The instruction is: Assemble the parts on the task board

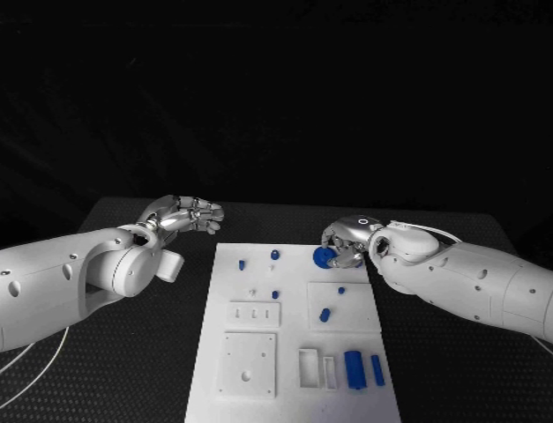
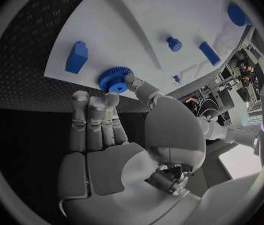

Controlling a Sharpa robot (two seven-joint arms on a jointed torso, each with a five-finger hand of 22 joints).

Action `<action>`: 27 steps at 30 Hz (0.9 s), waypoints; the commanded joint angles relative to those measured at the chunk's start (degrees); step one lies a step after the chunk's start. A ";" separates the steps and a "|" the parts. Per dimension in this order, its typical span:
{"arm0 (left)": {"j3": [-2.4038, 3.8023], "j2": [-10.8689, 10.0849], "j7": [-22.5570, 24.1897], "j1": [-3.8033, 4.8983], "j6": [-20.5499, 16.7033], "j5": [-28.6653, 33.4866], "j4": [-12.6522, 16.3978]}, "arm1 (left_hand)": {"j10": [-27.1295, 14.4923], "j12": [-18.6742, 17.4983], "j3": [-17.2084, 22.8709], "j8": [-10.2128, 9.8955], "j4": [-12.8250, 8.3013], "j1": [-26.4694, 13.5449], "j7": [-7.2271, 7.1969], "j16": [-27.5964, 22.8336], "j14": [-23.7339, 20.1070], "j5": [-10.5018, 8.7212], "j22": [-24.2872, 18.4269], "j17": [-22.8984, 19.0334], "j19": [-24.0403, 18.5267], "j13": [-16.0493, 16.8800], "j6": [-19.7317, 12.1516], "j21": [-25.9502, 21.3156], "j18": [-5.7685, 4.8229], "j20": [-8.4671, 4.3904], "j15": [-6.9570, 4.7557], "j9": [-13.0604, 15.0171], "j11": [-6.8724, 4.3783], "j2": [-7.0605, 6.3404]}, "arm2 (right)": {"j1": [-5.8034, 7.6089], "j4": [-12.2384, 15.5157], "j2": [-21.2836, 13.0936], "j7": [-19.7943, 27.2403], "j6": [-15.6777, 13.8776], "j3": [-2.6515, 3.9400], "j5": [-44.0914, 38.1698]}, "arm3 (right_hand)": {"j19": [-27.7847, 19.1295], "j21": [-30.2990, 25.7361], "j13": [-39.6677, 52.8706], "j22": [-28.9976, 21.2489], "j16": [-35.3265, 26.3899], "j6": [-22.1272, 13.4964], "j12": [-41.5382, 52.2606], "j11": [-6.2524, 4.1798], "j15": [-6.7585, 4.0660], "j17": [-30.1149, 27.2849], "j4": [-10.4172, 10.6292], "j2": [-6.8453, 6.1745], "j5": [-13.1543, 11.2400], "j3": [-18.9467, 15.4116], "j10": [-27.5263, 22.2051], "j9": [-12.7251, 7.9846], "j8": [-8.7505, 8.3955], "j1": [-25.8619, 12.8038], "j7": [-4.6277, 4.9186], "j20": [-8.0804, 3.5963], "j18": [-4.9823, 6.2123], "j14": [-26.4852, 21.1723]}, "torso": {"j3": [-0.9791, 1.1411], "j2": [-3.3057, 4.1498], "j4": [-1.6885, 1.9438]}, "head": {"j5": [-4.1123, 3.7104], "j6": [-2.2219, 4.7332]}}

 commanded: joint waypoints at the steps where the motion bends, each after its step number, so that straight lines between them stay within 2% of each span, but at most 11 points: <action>1: 0.04 0.14 0.19 0.06 0.80 -0.36 0.06 | -0.30 -0.27 0.30 -0.28 0.01 -0.55 0.07 0.04 0.01 -0.21 1.09 0.08 -0.28 -0.06 -0.50 0.34 0.93 0.07 -0.09 0.08 -0.01 0.00 | -0.61 -0.15 0.25 0.69 3.28 -0.36 -1.04 | 0.10 0.21 -0.07 0.67 -0.08 5.56 0.27 -0.35 -0.50 0.08 0.04 -0.12 -0.41 0.34 -6.78 0.04 0.27 0.49 1.05 -0.49 2.20 -0.05 | 0.01 0.02 -0.06 | -0.01 -0.07; 10: 0.04 0.36 0.13 0.06 0.77 -0.36 -0.11 | -0.31 -0.28 0.34 -0.28 -0.01 -0.50 0.07 0.04 0.01 -0.20 1.09 0.09 -0.28 -0.06 -0.50 0.35 0.93 0.07 -0.09 0.09 0.00 0.05 | -0.91 -1.34 0.85 0.53 3.35 -0.61 -2.58 | 0.06 0.23 -0.13 0.67 -0.09 6.14 0.27 -0.52 -0.64 0.15 0.10 0.18 -1.12 0.56 -6.72 0.17 0.55 0.73 0.85 -0.52 2.20 -0.03 | -0.01 0.02 0.05 | -0.18 -0.20; 17: 0.04 0.23 0.10 0.06 0.77 -0.40 0.01 | -0.31 -0.28 0.35 -0.28 -0.03 -0.47 0.07 0.04 0.01 -0.21 1.10 0.09 -0.29 -0.06 -0.50 0.35 0.93 0.07 -0.09 0.10 0.00 0.07 | -1.50 -1.31 1.26 0.49 2.55 -0.85 -4.12 | 0.13 0.32 -0.13 0.69 -0.04 6.61 0.41 -0.68 -0.77 0.23 -0.12 0.11 -2.00 0.89 -6.48 0.29 0.78 1.31 0.67 -0.58 2.20 0.09 | 0.00 0.01 -0.02 | -0.14 -0.43; 18: 0.04 0.22 0.09 0.06 0.74 -0.43 0.02 | -0.31 -0.28 0.35 -0.28 -0.03 -0.47 0.07 0.04 0.01 -0.22 1.10 0.09 -0.29 -0.06 -0.50 0.35 0.93 0.07 -0.09 0.10 0.00 0.07 | -1.59 -1.25 1.27 0.50 2.70 -0.86 -4.12 | 0.20 0.36 -0.13 0.68 0.00 6.83 0.48 -0.76 -0.83 0.26 -0.07 0.21 -2.40 1.09 -6.33 0.34 0.88 1.48 0.59 -0.60 2.20 0.19 | -0.01 0.01 -0.01 | -0.15 -0.44; 21: 0.03 0.17 0.02 0.06 0.71 -0.47 0.03 | -0.31 -0.28 0.35 -0.27 -0.03 -0.47 0.07 0.04 0.01 -0.22 1.10 0.10 -0.29 -0.06 -0.50 0.36 0.93 0.07 -0.09 0.10 0.00 0.08 | -1.69 -1.29 1.37 0.51 2.72 -0.98 -4.67 | 0.42 0.43 -0.25 0.61 0.00 7.57 0.53 -1.03 -1.07 0.34 0.75 0.45 -6.17 3.30 -5.89 0.57 1.16 2.43 0.30 -0.70 2.20 0.51 | 0.01 0.01 0.00 | -0.10 -0.50; 27: 0.03 0.13 -0.01 0.06 0.72 -0.49 0.08 | -0.31 -0.27 0.36 -0.27 -0.04 -0.46 0.08 0.04 0.01 -0.23 1.10 0.10 -0.29 -0.05 -0.50 0.36 0.93 0.08 -0.09 0.11 0.00 0.09 | -1.89 -1.37 1.41 0.17 2.22 -1.68 -6.30 | 0.66 0.64 -0.28 0.65 0.10 8.59 0.68 -1.36 -1.32 0.45 1.25 0.56 -6.68 4.92 -5.39 1.07 1.72 2.98 -0.09 -0.77 2.20 0.83 | -0.02 -0.05 -0.01 | -0.15 -0.47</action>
